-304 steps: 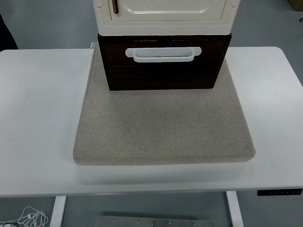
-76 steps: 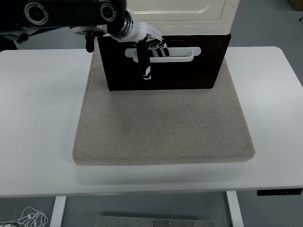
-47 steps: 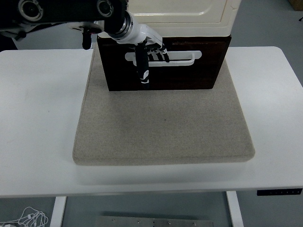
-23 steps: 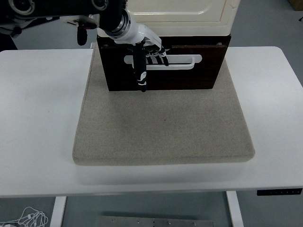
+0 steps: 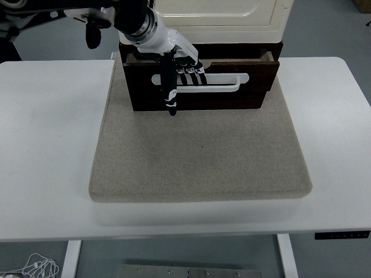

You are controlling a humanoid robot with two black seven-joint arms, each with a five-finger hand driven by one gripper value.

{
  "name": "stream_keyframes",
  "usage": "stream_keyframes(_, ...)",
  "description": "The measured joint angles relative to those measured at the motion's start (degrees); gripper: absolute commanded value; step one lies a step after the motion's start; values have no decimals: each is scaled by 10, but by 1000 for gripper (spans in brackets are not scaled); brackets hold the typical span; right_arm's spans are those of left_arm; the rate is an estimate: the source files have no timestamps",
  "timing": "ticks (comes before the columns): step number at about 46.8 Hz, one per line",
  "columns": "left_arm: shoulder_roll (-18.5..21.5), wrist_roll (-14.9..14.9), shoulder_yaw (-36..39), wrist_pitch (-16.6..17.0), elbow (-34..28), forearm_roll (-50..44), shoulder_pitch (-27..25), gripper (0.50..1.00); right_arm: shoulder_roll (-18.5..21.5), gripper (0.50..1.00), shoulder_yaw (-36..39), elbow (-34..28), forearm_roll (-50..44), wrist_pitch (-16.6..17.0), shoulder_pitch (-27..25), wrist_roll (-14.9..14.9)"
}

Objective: Open the drawer under the combination cabinet

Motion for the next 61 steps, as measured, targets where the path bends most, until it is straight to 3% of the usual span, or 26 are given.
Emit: stream_keyframes(61,15,-1,-31,-60,-13,-3,0,1000,0,926,0,0,0,0,0,0)
